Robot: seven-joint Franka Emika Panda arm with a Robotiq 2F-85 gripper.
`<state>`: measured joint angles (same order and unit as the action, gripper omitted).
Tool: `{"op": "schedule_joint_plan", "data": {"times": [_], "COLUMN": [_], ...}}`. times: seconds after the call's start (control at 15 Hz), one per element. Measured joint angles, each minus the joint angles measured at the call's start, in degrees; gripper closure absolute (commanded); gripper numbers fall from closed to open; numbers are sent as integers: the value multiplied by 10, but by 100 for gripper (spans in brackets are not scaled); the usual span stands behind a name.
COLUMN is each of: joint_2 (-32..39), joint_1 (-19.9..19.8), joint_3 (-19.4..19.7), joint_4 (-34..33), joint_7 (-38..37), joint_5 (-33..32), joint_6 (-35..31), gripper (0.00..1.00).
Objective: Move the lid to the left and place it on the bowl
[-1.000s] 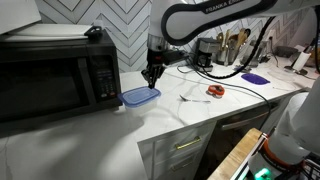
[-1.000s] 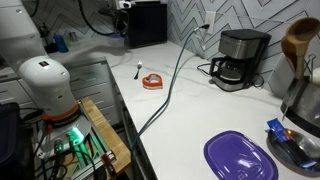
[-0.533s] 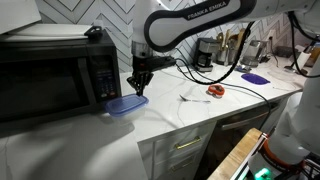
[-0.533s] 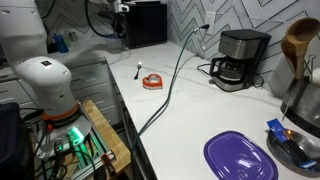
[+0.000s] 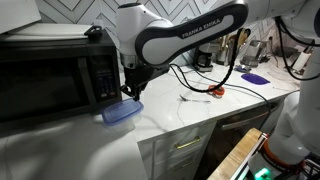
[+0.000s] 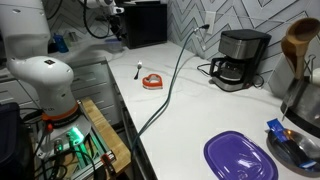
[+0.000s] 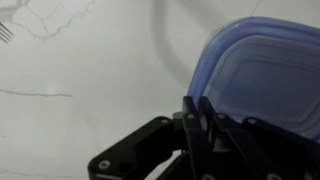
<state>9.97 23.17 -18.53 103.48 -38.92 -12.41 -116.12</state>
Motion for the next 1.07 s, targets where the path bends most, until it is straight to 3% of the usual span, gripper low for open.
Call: {"op": "schedule_joint_plan", "data": {"times": [0.33,0.4,1.07], "joint_2": [2,2,45], "joint_1": [14,14,19], "joint_3": [1,1,3], "joint_4": [-7,-8,-36], "joint_7": [-26,-26,-56], "joint_5": [-28,-28,-28], "joint_6": [-8,-8,-37], "gripper": [91,98,98]}}
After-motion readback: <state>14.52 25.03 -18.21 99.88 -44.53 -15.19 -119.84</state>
